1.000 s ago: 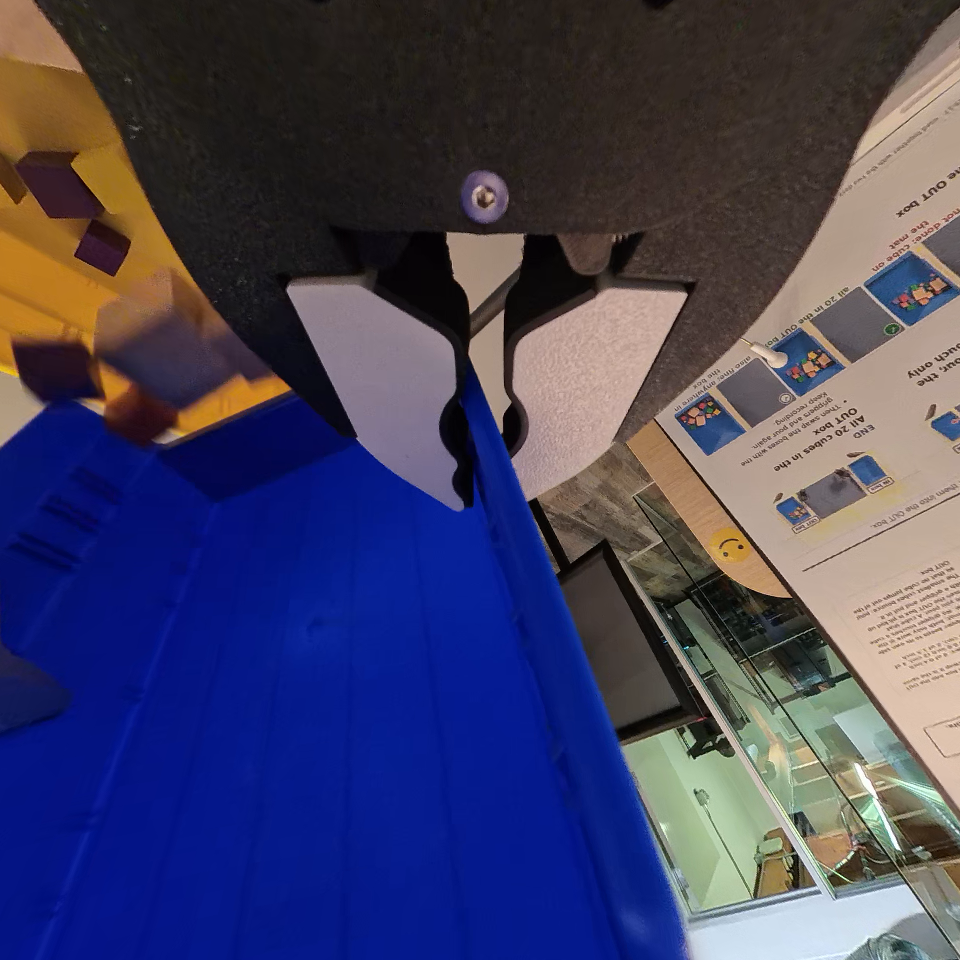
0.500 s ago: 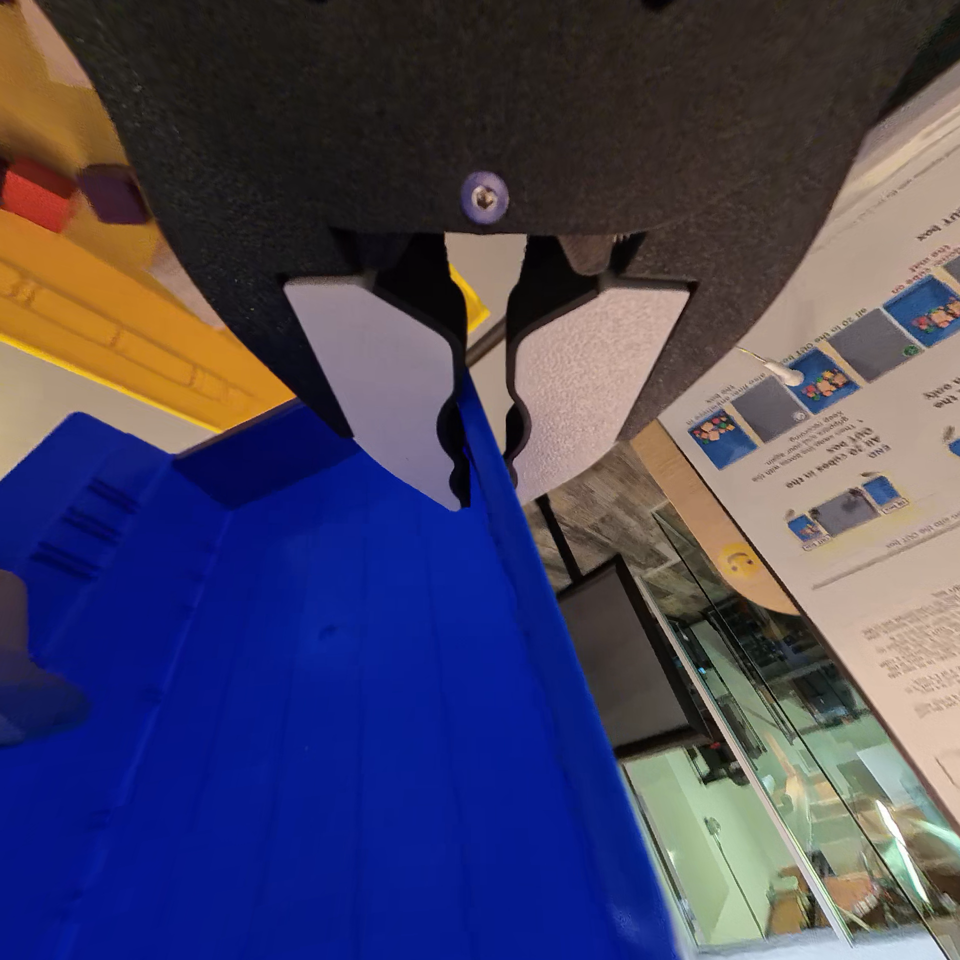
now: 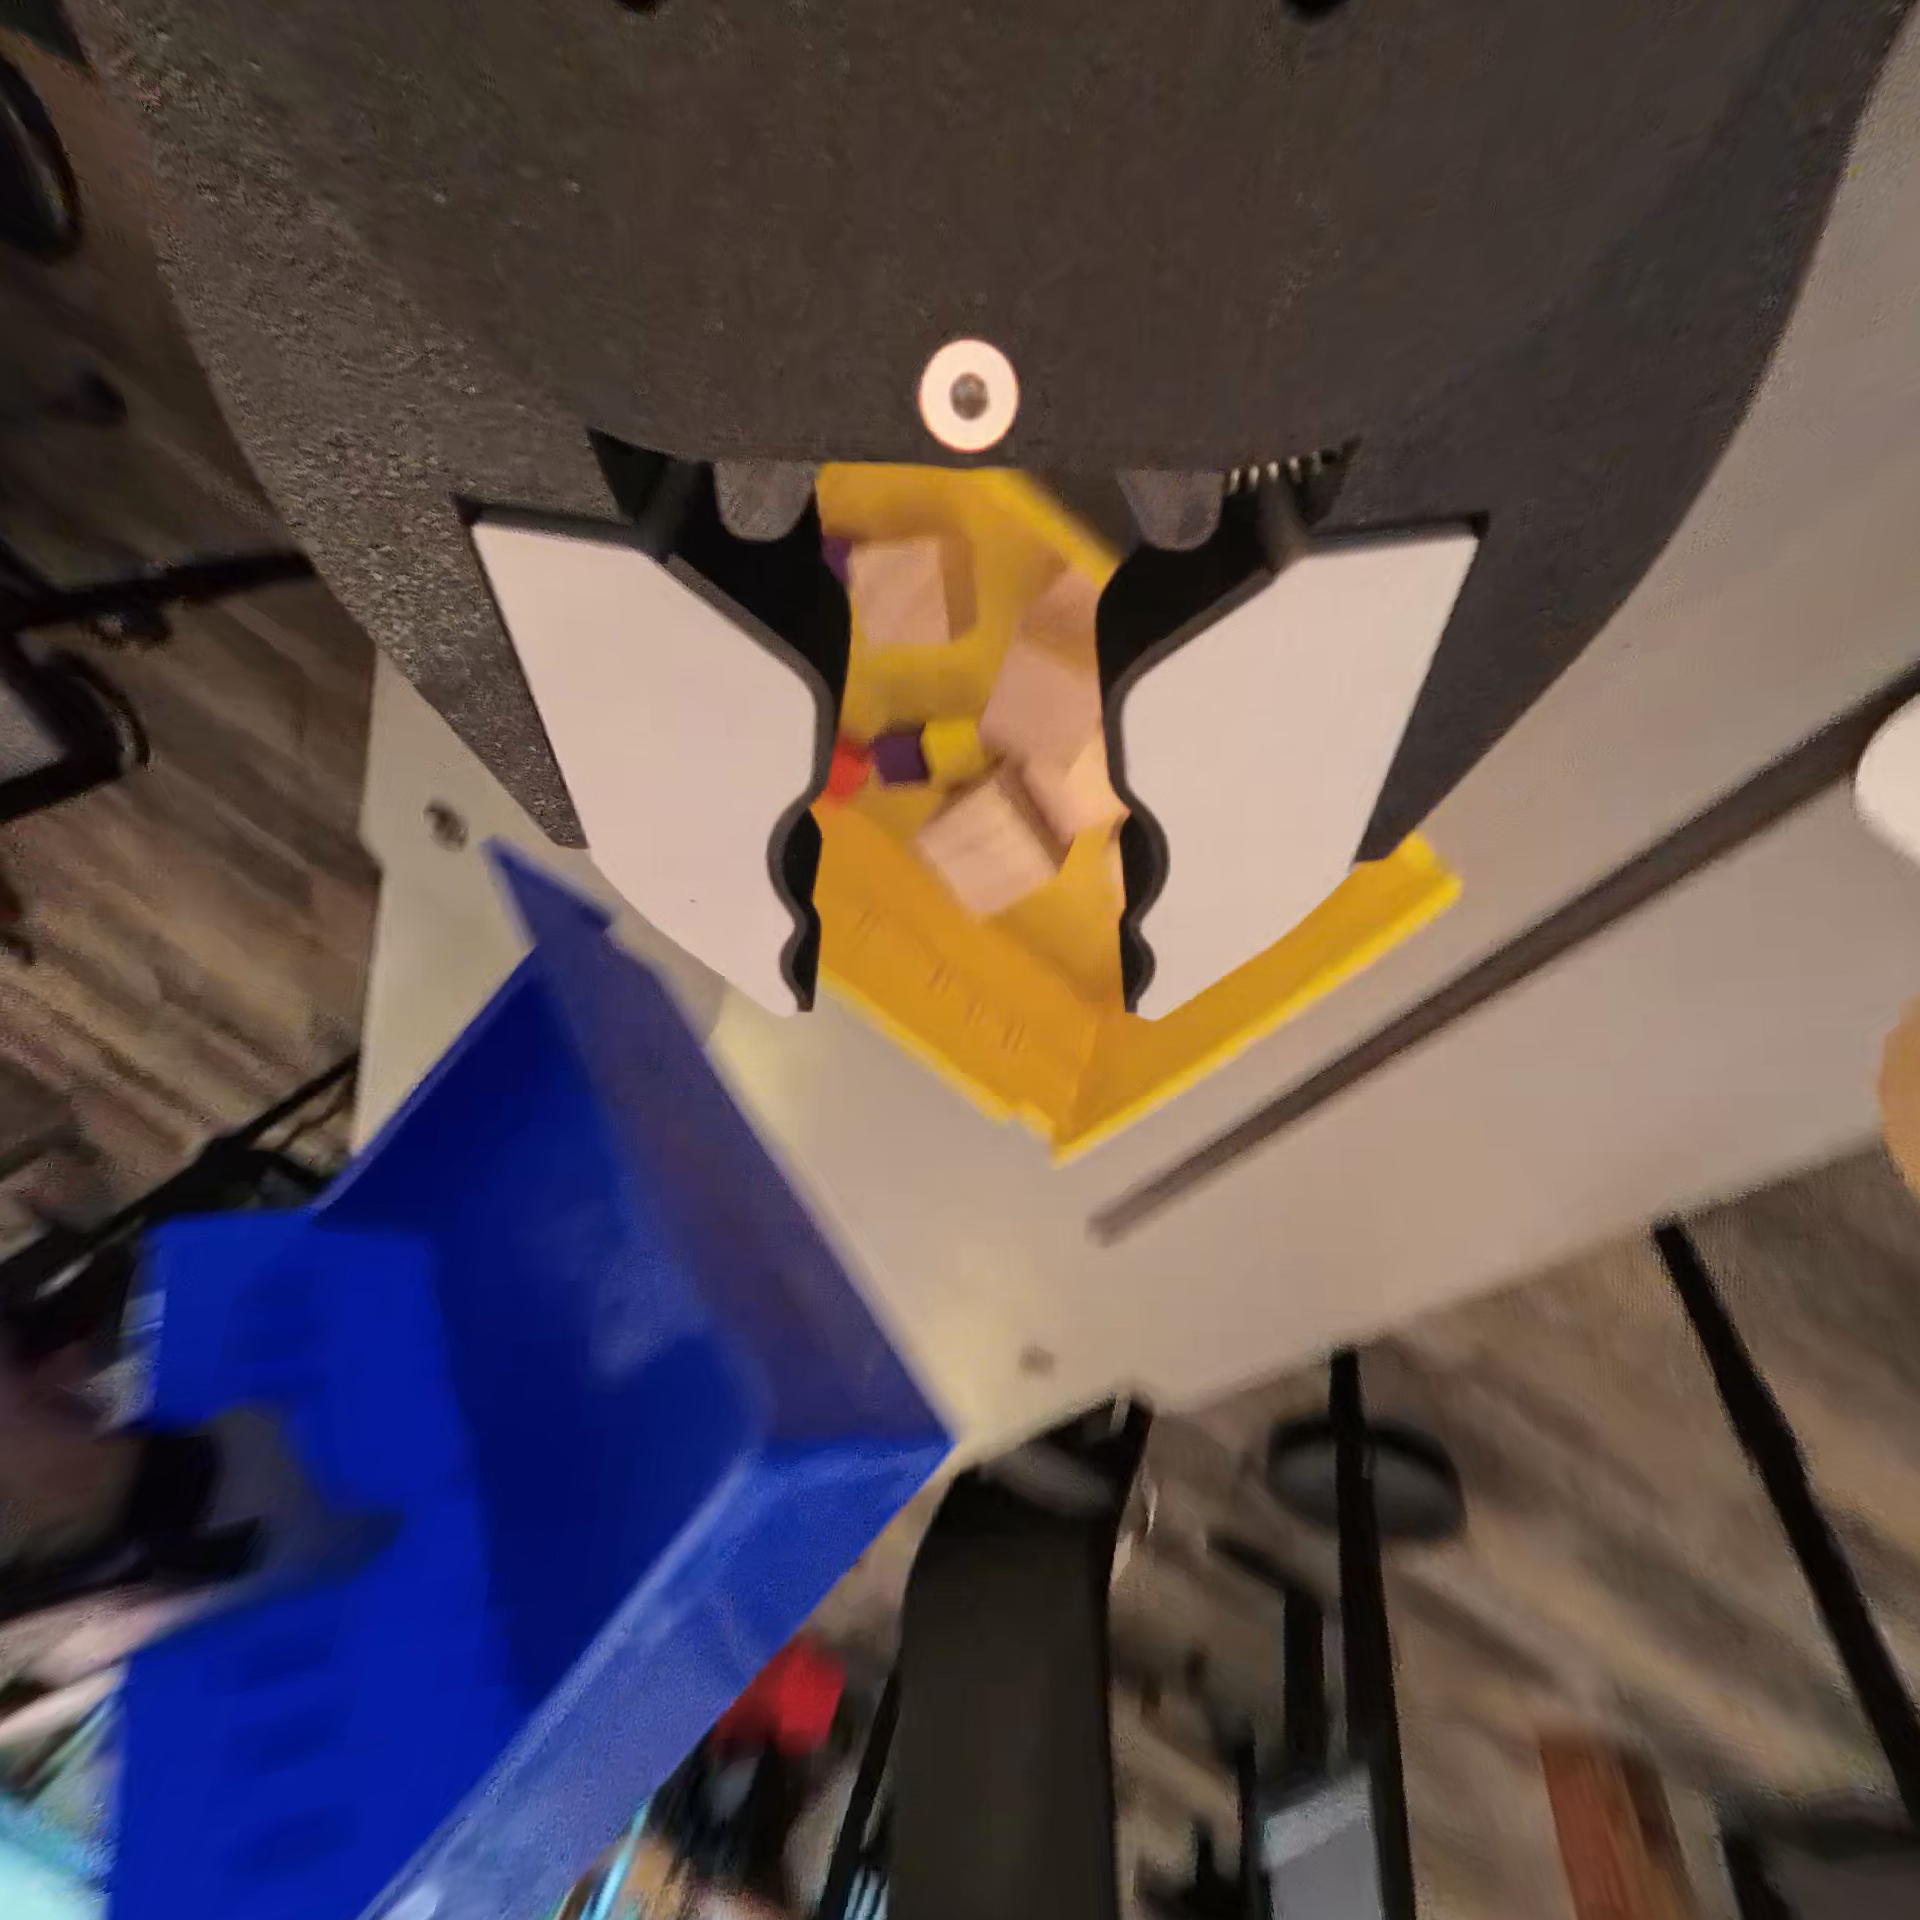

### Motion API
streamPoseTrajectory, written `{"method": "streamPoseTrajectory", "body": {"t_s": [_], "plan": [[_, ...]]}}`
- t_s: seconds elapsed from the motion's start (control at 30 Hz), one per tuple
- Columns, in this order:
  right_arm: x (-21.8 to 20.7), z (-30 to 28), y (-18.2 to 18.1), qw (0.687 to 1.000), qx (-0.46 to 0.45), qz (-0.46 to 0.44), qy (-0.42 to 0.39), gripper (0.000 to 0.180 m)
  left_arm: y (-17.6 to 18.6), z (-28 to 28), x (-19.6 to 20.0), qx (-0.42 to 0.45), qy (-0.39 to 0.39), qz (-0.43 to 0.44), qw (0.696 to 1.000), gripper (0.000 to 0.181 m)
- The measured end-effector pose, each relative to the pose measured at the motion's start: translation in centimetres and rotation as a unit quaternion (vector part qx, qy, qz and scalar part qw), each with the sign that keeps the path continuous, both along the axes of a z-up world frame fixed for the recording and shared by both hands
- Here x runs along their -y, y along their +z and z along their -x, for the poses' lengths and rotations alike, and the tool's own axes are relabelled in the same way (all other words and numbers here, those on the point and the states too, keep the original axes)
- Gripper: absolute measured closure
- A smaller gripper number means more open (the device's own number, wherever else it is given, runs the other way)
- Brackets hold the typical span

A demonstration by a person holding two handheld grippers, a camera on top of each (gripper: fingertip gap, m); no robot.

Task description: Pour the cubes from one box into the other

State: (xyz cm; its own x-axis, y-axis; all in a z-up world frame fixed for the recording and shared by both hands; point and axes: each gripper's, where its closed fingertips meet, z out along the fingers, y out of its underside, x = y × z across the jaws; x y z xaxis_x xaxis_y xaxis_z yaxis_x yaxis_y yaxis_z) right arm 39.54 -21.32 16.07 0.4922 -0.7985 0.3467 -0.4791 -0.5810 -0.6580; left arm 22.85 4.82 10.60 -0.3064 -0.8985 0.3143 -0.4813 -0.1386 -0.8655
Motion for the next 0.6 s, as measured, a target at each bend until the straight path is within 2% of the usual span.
{"method": "streamPoseTrajectory", "body": {"t_s": [0.07,0.17,0.27,0.43,0.6], "plan": [[2.4,-0.1,-1.2,0.999,-0.025,0.03,-0.015,0.172,-4.6,0.6,-1.7,-0.087,0.006,-0.027,0.996,0.119],[5.2,-0.2,-2.5,0.997,-0.038,0.064,-0.031,0.172,-9.2,2.1,-1.9,-0.176,-0.018,0.017,0.984,0.129],[7.0,-0.6,-3.5,0.995,-0.037,0.08,-0.041,0.172,-11.8,3.6,-0.9,-0.236,-0.041,0.043,0.97,0.133],[8.6,-1.0,-5.8,0.994,-0.06,0.08,-0.045,0.172,-17.0,5.5,-1.9,-0.337,-0.016,-0.111,0.935,0.118],[9.3,-1.1,-8.2,0.992,-0.079,0.089,-0.049,0.173,-19.9,6.7,0.9,-0.42,-0.035,-0.09,0.902,0.124]]}}
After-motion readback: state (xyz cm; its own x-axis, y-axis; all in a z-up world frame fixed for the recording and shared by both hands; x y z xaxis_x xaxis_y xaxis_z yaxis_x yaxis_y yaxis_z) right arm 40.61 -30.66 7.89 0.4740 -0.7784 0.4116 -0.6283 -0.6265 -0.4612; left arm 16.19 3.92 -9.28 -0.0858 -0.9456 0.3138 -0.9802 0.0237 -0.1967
